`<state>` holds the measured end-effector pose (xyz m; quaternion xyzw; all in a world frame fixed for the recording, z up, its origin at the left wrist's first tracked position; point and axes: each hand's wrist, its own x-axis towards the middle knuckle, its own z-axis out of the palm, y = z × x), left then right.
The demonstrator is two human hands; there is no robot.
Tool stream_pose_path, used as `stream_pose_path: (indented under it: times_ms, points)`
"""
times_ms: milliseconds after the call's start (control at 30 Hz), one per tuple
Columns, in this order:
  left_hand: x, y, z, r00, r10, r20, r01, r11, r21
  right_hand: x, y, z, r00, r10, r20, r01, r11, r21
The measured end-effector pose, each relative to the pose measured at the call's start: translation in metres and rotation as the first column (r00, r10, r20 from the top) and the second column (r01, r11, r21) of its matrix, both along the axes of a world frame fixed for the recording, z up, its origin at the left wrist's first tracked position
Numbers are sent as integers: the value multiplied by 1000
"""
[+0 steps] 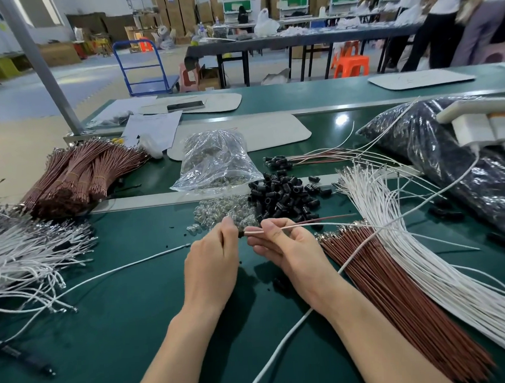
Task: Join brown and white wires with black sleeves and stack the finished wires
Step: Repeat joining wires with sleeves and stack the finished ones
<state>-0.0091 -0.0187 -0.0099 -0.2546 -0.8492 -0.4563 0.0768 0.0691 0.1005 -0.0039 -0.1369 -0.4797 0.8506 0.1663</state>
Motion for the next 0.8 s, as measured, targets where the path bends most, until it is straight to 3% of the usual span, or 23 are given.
stream_pose_path:
  times_ms: [133,367,600,800]
  points:
    - [-3,-5,-5,989,-147,30,141,979,148,2,1,3,999,33,6,-33,999,-21]
    - [-5,-6,-6,958,-278,69,261,946,193,2,0,4,998,44,55,-47,997,55]
    - [2,-5,-3,994,-107,-21,104,988,-113,2,-3,3,999,18,47,-23,993,120]
    - [6,-3,3,996,-51,-74,33,973,-227,1,-6,3,998,25,50,-31,991,128]
